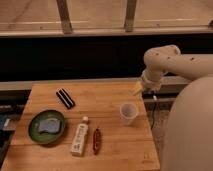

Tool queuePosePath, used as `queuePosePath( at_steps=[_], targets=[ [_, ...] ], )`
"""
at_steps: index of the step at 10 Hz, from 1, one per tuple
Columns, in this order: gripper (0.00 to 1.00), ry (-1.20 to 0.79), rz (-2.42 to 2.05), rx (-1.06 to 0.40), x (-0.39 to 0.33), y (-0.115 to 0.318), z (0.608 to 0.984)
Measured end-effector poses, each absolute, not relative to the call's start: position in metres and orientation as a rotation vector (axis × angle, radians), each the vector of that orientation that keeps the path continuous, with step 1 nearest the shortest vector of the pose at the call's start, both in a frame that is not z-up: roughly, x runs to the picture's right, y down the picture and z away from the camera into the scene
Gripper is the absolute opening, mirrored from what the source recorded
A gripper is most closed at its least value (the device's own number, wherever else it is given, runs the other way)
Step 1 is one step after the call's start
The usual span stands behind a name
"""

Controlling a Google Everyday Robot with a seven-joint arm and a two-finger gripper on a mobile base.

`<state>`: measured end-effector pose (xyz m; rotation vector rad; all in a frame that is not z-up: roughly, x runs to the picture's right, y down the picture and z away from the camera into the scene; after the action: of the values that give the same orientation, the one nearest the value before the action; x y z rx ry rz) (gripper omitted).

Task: Move the arm in a circular motion

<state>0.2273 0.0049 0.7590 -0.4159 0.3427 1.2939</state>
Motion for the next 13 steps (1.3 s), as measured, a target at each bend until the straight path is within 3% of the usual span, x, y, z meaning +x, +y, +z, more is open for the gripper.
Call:
queuePosePath(
  at_steps=[5,9,13],
  targets=[
    [0.76,0.348,1.231,-0.389,0.200,-0.021,0.777],
    [0.76,0.286,1.111,-0.410,0.098,-0.048,0.800],
    [0.76,0.198,0.956,-0.463,-0.003,-0.042,0.797]
  ],
)
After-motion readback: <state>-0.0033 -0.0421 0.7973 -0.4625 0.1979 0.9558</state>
